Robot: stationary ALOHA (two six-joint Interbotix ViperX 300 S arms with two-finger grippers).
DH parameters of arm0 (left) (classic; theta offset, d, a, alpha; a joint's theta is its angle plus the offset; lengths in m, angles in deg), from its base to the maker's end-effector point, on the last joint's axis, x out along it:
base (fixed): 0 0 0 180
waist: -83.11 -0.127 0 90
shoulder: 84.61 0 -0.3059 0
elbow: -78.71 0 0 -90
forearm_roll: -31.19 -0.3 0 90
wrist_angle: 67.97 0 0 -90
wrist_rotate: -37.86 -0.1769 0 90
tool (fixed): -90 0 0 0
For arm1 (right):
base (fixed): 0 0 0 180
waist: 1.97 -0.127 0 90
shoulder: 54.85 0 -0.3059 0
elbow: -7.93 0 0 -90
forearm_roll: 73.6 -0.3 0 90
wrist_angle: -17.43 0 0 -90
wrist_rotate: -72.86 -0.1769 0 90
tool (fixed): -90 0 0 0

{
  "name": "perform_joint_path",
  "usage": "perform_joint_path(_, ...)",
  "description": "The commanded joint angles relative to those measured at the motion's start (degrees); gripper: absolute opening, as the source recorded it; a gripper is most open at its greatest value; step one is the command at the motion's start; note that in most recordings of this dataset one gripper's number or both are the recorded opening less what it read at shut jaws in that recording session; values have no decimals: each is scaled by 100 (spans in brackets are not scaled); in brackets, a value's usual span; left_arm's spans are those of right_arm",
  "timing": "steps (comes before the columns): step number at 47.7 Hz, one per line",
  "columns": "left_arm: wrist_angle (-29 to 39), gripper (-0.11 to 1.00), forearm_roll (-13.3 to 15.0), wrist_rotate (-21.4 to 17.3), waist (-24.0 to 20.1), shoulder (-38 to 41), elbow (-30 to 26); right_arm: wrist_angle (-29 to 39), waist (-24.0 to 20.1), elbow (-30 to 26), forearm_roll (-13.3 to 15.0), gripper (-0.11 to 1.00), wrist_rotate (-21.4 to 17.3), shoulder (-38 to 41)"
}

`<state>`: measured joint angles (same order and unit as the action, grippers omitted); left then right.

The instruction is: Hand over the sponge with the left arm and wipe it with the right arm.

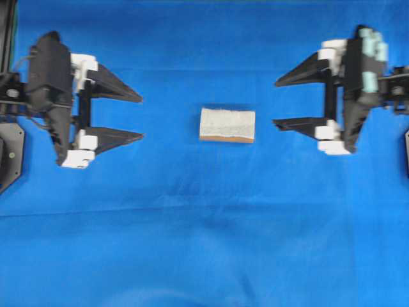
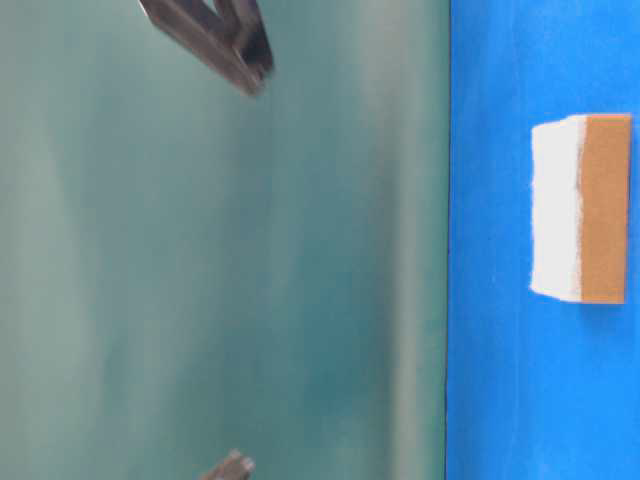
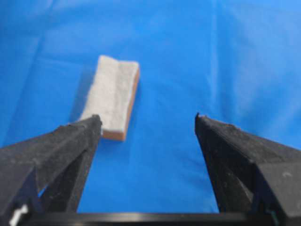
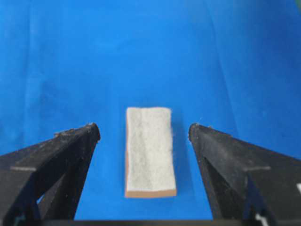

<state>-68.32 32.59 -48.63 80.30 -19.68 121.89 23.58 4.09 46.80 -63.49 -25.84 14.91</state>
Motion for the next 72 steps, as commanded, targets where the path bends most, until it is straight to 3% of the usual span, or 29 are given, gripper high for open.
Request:
perform_joint_path(1, 44, 76, -18, -62, 9, -387, 53, 53, -9, 44, -18, 74, -18, -387)
perform_joint_path(16, 606, 76, -18, -624, 132, -1863, 598, 316, -9, 729, -26, 74, -26, -1775)
perform_joint_path(29, 624, 76, -18, -659, 316, -3085, 1397, 299, -9, 1608, -211, 74, -26, -2988)
perform_joint_path(36, 615, 76, -9, -624, 334, -3542, 1793, 149, -9, 2030, -352, 73, -26, -3261)
perform_joint_path(50, 510, 75, 18, -554, 334, -3779, 2285, -835, -9, 2909, -686, 73, -26, -3375)
perform_joint_path(72, 264, 75, 26, -439, 343, -3762, 2487, -967, -9, 2988, -686, 73, -18, -3349)
